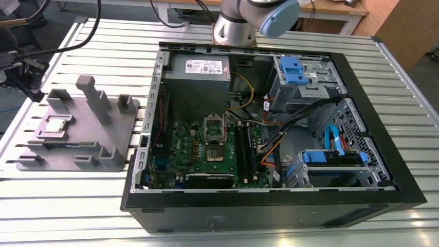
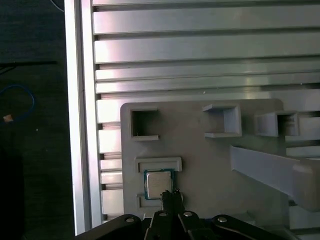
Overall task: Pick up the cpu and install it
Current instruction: 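Reach for the cpu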
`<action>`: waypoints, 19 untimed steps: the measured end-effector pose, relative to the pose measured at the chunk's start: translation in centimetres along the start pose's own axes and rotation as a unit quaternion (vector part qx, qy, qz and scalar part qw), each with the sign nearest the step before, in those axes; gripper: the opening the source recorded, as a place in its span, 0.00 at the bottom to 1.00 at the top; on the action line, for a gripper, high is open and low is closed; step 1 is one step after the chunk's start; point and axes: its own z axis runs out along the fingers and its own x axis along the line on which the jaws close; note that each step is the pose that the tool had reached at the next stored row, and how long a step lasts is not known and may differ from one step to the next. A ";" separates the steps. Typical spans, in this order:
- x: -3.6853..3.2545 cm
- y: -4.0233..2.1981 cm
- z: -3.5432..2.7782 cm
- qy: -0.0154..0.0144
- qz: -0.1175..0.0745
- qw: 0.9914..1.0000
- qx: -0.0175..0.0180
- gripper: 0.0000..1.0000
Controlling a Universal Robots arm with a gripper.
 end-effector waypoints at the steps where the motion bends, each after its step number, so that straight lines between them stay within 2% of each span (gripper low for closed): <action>1: 0.00 -0.04 0.09 0.000 0.000 1.000 0.000 0.11; 19: 0.04 -0.76 2.02 0.000 0.000 1.000 0.003 0.11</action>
